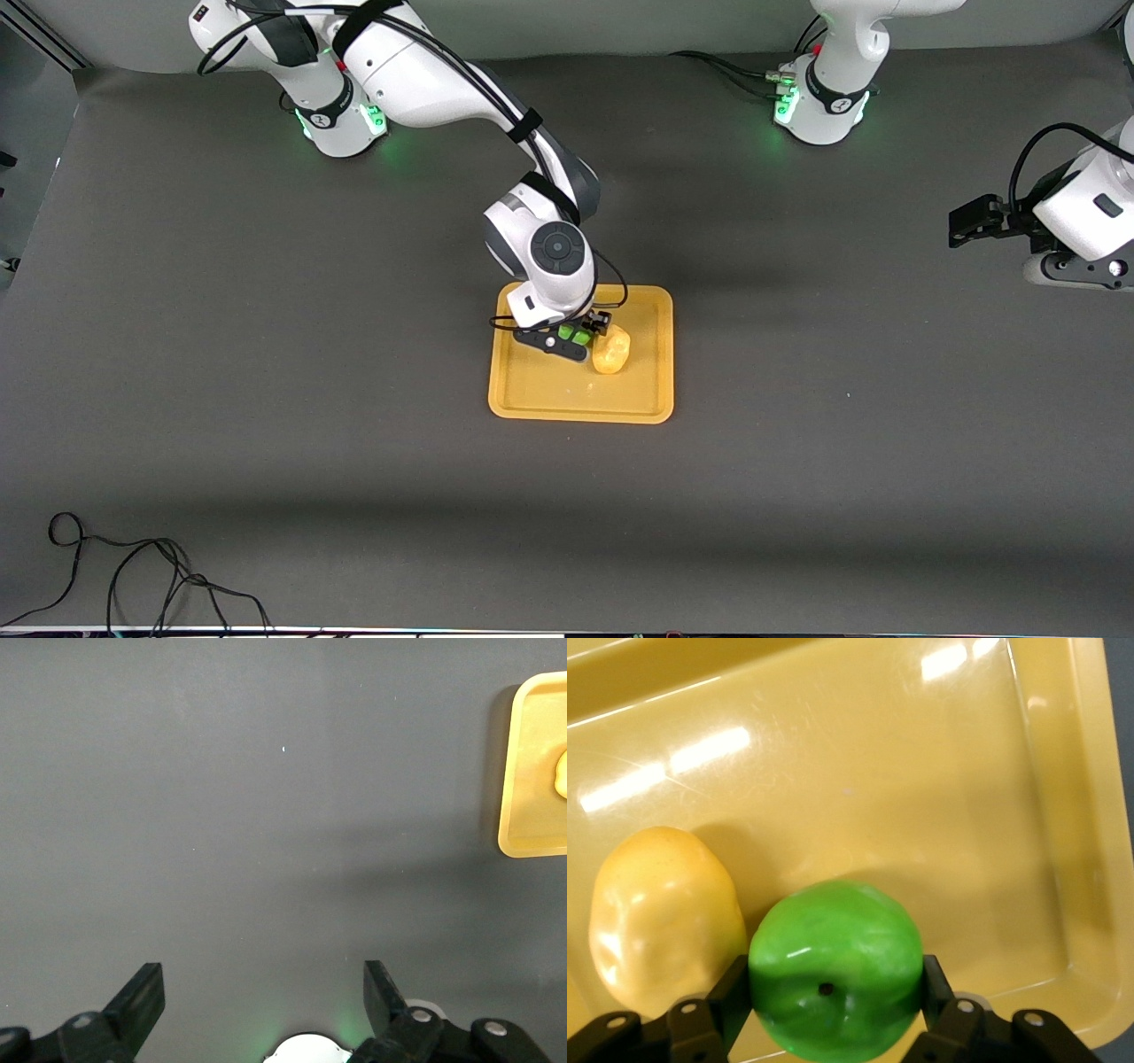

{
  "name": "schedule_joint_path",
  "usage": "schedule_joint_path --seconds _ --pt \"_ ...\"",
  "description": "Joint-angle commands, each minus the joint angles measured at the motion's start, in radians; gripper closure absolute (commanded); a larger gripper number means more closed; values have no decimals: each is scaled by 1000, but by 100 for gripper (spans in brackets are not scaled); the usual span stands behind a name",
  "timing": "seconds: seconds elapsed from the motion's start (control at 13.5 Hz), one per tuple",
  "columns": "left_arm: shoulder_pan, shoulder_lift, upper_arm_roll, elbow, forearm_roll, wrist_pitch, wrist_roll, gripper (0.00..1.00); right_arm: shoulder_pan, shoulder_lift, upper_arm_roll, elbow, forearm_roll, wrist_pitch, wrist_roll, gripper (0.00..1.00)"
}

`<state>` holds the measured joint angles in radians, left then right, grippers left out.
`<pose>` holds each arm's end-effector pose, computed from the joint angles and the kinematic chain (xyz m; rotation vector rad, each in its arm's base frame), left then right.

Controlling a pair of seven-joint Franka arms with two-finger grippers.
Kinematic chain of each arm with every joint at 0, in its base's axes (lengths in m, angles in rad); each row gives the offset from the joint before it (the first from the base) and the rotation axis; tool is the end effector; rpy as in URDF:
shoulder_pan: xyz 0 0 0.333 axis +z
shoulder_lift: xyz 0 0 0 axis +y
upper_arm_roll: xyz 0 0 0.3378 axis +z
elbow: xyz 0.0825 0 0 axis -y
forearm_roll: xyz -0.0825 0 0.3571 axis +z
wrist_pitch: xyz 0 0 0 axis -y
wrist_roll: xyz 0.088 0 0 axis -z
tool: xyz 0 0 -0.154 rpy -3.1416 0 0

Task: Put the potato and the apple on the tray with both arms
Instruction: 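Lower the apple beside the potato and open the right gripper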

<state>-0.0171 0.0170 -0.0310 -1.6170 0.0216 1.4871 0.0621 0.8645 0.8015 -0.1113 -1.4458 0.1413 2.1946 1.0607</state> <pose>0.5139 -0.0211 0.5639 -3.1084 0.1712 0.2293 0.5024 0.5028 0.1934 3.0727 -0.5608 -0.0842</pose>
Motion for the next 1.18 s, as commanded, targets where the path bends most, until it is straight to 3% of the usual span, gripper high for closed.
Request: schedule_joint_path --seconds 0.0,0.37,0.59,0.89,1.11 --pt "-15 -11 10 -12 8 10 -16 0 20 22 -10 41 0 -13 24 0" --pt "-15 -9 10 -12 8 10 -16 0 8 -48 -19 36 -60 -91 10 0" --pt "-15 -9 10 -12 8 10 -16 0 -12 -137 -68 30 -58 -194 -170 0" --pt "-15 -9 10 -11 8 10 -16 0 -33 -290 -188 -88 -46 -200 -439 0" --pt "-15 -3 10 -6 9 12 -16 0 -117 -442 -211 -233 -43 -205 -570 0"
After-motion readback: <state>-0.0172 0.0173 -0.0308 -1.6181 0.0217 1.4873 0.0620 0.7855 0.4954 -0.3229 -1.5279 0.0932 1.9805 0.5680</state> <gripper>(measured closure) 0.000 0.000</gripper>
